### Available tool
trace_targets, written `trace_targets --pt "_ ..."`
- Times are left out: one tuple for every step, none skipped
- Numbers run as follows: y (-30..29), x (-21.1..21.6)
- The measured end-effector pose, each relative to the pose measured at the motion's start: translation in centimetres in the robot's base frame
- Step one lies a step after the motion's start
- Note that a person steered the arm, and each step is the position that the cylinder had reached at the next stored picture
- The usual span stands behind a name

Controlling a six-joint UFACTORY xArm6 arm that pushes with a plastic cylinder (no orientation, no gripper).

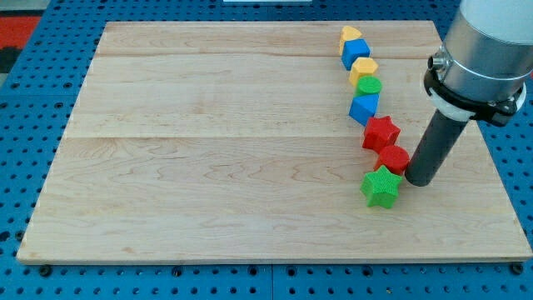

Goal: Slide green star up a bit

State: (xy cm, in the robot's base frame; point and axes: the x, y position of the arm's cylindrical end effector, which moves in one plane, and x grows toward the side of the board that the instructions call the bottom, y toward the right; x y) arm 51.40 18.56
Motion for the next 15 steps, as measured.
trace_targets --pt "-0.2 -0.3" --pt "-0.3 -0.6" --pt "4.9 4.5" --pt "1.8 10.4" --pt "-10.2 7.3" --pt "-14.0 1.8" --pt "-10.2 0.9" --pt "-9.4 2.4" --pt "-7.6 3.6" --pt "-3.7 3.6" --pt "-3.0 5.3" --pt "0.0 7.9" --pt "8.9 5.0" --pt "6.4 1.8" --pt "3.8 1.2"
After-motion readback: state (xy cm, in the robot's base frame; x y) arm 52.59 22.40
